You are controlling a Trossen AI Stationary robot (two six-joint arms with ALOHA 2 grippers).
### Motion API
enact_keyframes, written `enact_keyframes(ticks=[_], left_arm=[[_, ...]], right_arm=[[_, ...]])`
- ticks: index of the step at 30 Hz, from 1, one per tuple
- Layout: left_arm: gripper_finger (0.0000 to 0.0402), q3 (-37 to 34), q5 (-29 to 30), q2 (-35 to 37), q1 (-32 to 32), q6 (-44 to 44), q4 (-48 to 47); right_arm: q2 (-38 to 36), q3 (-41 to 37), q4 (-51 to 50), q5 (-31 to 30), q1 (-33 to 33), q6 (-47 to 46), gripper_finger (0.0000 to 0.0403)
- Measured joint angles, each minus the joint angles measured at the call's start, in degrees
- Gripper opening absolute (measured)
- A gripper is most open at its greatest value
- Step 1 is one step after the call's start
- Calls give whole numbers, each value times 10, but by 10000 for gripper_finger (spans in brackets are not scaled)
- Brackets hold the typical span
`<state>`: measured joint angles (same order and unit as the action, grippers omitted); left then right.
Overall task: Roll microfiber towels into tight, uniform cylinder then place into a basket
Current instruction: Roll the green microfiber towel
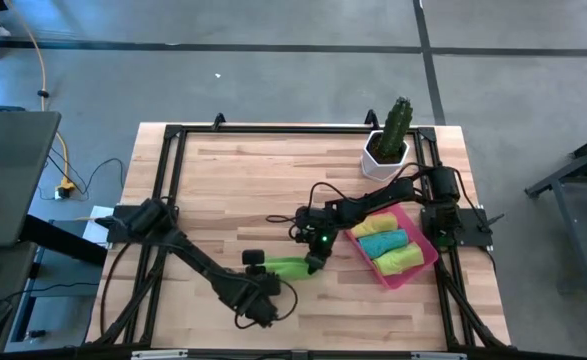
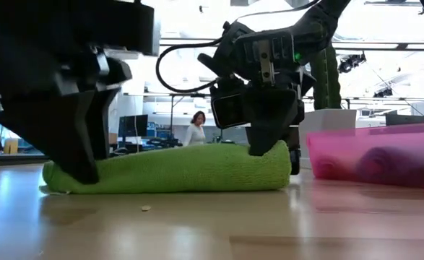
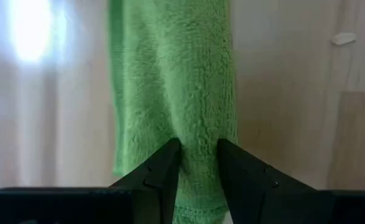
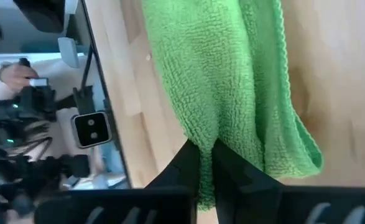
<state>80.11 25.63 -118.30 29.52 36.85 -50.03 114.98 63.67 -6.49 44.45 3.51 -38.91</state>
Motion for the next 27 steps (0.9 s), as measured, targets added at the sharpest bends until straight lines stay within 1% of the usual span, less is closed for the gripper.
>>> enact_keyframes(ticks=[2,4,9,12,14,15,17,19,23,25,27], left_arm=[[101,-10,-31,1,-6,0,15],[101,-15,-57,3,-10,-7,26],[99,-20,-125,5,-12,-40,54],[88,-19,-175,5,-12,-54,60],[77,-19,-208,5,-15,-67,69],[71,-19,-226,5,-17,-74,75],[58,-20,-254,5,-22,-85,84],[47,-20,-278,4,-29,-91,87],[30,-20,-316,4,-47,-108,87],[23,-20,-329,4,-57,-111,86],[18,-20,-349,3,-68,-115,86]], right_arm=[[0,0,0,-12,0,37,10],[0,0,-1,-17,0,98,24],[-1,0,-1,-20,0,227,91],[-3,0,-6,-11,-1,297,130],[-12,0,-19,-18,-1,356,146],[-20,0,-26,-32,1,386,150],[-39,0,-43,-71,9,435,152],[-65,0,-57,-124,24,477,148],[-110,0,-75,-263,84,543,133],[-119,0,-75,-337,121,567,128],[-120,0,-76,-396,157,574,127]])
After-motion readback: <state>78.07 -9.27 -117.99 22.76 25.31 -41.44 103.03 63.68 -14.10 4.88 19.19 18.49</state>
